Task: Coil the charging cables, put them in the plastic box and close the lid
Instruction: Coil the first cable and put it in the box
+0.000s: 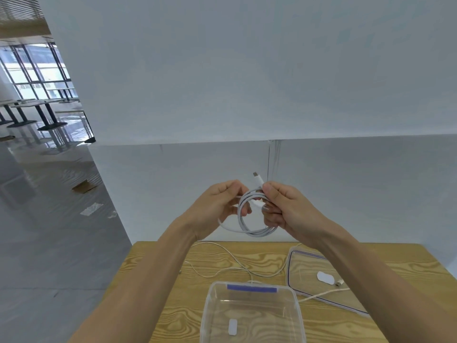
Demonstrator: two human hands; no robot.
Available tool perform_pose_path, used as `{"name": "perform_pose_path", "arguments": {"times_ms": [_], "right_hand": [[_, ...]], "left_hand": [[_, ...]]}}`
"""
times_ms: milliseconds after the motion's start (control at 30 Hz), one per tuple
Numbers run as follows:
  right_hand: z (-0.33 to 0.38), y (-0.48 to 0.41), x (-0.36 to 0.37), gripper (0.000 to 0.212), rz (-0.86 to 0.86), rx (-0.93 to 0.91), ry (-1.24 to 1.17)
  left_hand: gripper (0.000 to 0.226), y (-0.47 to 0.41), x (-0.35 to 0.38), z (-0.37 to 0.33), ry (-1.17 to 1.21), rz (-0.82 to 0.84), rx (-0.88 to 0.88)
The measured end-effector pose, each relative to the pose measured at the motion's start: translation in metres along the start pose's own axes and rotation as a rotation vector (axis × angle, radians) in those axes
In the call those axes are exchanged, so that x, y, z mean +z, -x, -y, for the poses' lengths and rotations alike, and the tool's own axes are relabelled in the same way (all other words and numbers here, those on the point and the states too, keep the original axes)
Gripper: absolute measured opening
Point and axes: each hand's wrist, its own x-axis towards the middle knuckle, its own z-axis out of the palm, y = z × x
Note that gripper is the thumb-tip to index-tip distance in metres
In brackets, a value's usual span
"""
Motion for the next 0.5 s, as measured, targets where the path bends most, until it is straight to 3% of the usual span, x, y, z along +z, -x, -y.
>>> {"name": "perform_pose_path", "arguments": {"times_ms": [100,267,500], "right_hand": [[-0.006,-0.001,0.001,0.043,0.027,0.014,0.002],[-0.009,-0.001,0.006,0.044,0.114,0.061,-0.08],[-0.013,-0.001,0.007,0.038,0.062,0.155,-0.185]], "left_hand": [[0.04,0.001,0.007,0.006,0.044,-0.036,0.023],[0.057,-0.001,0.01,0.001,-0.045,0.064,0.004],[0.084,-0.006,0.011,0.005,-0.349,0.025,0.102]]}}
